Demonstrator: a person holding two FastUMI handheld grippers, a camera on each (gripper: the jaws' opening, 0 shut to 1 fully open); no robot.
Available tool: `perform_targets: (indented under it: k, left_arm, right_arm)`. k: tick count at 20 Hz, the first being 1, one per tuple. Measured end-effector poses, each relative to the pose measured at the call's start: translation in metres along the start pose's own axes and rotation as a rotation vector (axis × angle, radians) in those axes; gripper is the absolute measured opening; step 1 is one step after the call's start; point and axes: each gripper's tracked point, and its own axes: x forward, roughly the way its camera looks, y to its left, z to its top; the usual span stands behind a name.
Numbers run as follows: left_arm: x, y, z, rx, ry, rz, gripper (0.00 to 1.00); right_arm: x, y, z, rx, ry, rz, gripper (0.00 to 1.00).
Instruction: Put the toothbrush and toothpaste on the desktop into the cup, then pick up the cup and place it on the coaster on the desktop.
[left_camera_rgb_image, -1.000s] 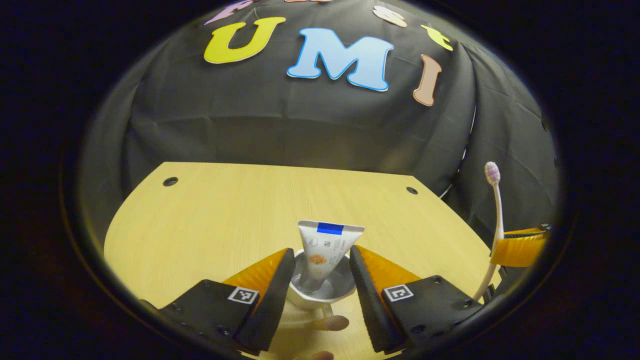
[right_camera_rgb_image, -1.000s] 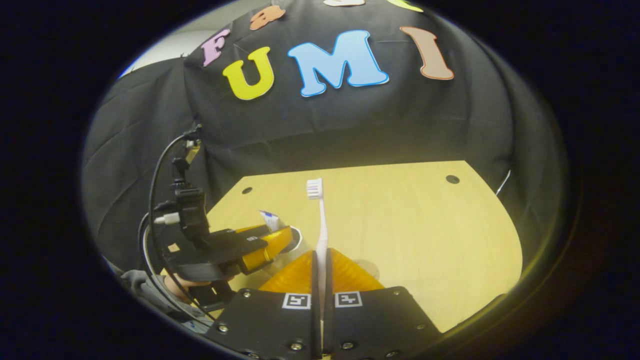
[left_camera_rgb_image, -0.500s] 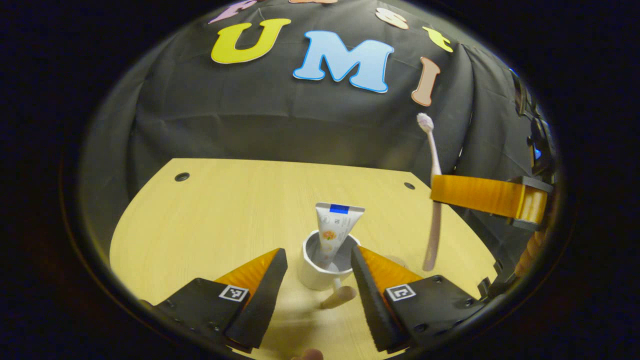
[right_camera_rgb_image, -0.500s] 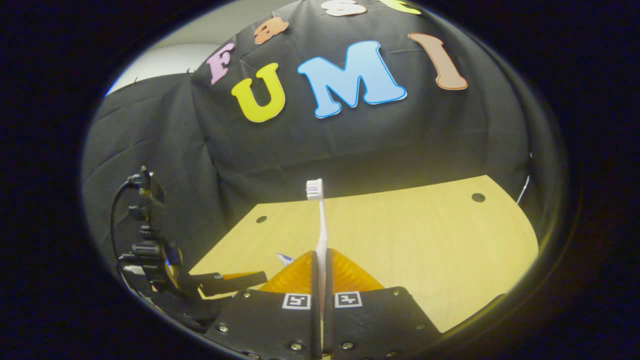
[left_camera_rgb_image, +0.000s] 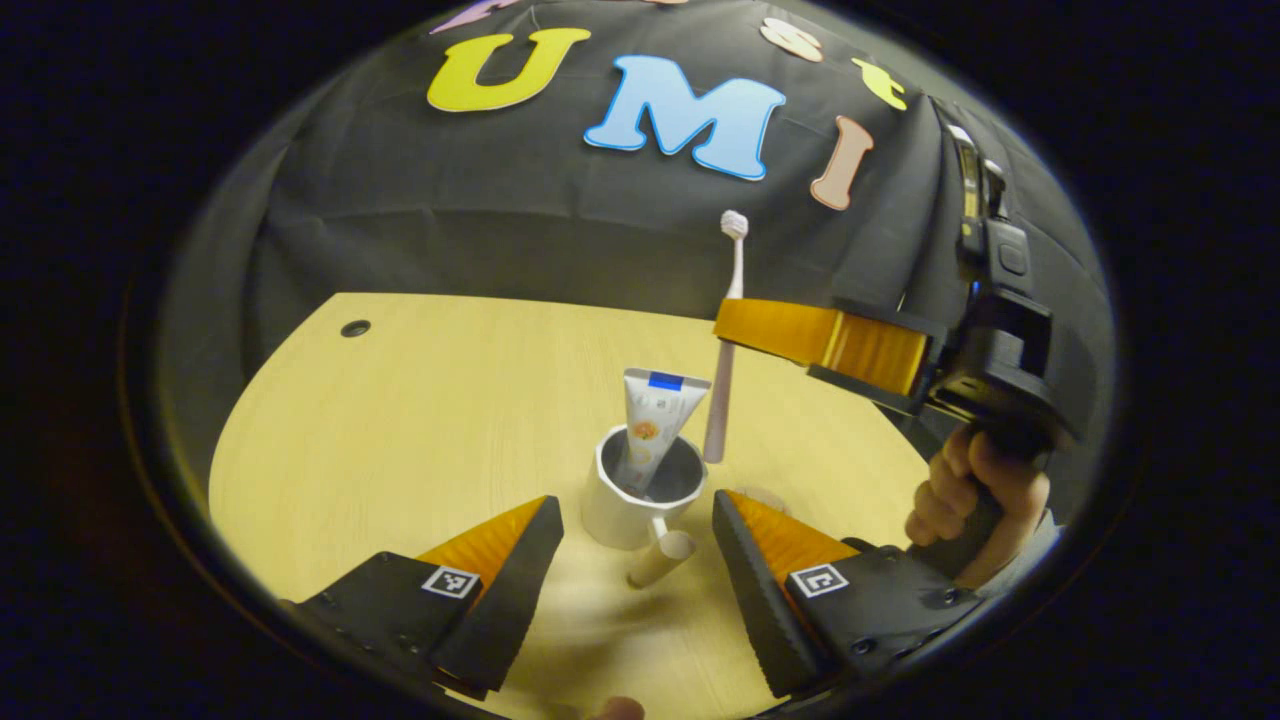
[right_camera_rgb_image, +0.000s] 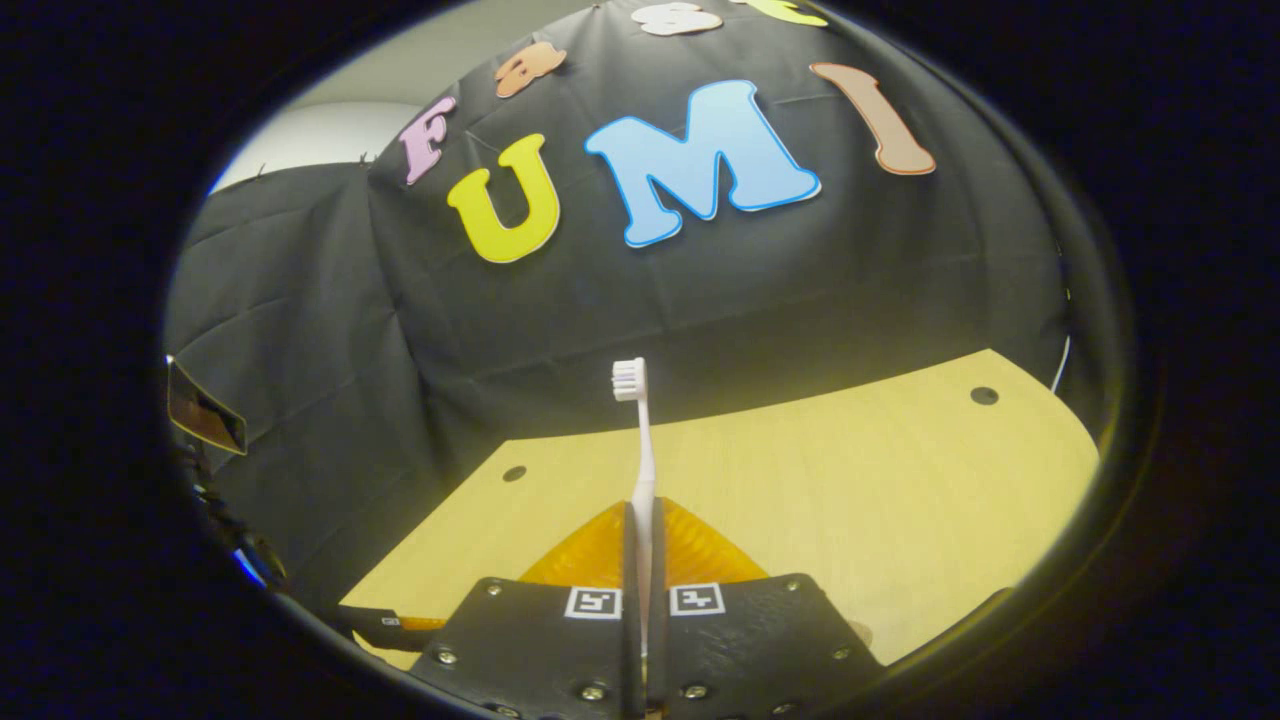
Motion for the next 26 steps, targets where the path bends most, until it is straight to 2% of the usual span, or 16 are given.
perform_targets:
  k: [4,6,7,9,12,14,17,18,19,20,21,22,23,25,26]
  left_arm:
    - [0.002,0.001,-0.012,-0.032,0.031,-0.019,0.97]
    - [0.004,-0.001,-0.015,-0.033,0.041,-0.030,0.94]
    - [0.005,-0.001,-0.017,-0.033,0.045,-0.034,0.97]
    - [0.007,-0.003,-0.019,-0.036,0.052,-0.044,0.94]
    - [0.009,-0.004,-0.019,-0.040,0.057,-0.052,1.00]
    - [0.008,-0.002,-0.018,-0.040,0.054,-0.052,1.00]
    - [0.007,-0.001,-0.020,-0.048,0.054,-0.050,0.98]
    - [0.006,0.000,-0.021,-0.051,0.055,-0.049,0.97]
    - [0.006,-0.001,-0.020,-0.054,0.056,-0.048,1.00]
    - [0.005,-0.001,-0.020,-0.057,0.056,-0.048,0.97]
    - [0.006,-0.002,-0.020,-0.059,0.056,-0.049,1.00]
    - [0.007,-0.003,-0.021,-0.061,0.058,-0.048,0.98]
    - [0.006,-0.004,-0.021,-0.062,0.059,-0.045,0.98]
    - [0.009,-0.003,-0.022,-0.064,0.066,-0.038,0.98]
    - [0.010,-0.003,-0.022,-0.065,0.068,-0.033,0.97]
  right_arm:
    - [0.013,0.000,-0.017,-0.004,0.031,-0.022,0.03]
    - [0.014,-0.003,-0.024,-0.025,0.040,-0.037,0.03]
    - [0.016,-0.001,-0.024,-0.023,0.039,-0.034,0.04]
    - [0.013,0.000,-0.025,-0.009,0.040,-0.033,0.04]
    - [0.012,0.000,-0.027,0.002,0.058,-0.034,0.04]
    - [0.010,-0.001,-0.027,0.004,0.064,-0.035,0.05]
    - [0.008,-0.001,-0.028,0.003,0.073,-0.044,0.21]
    - [0.007,0.000,-0.028,0.003,0.075,-0.037,0.21]
    - [0.005,0.000,-0.028,0.002,0.075,-0.042,0.30]
    - [0.004,0.002,-0.028,0.001,0.074,-0.034,0.31]
    - [0.003,0.004,-0.026,0.003,0.072,-0.026,0.42]
    - [0.000,0.005,-0.025,0.005,0.071,-0.024,0.52]
    - [-0.003,0.003,-0.021,0.004,0.070,-0.032,0.72]
    - [-0.009,-0.003,-0.015,-0.006,0.055,-0.049,0.91]
    - [-0.014,-0.006,-0.012,-0.010,0.050,-0.057,0.91]
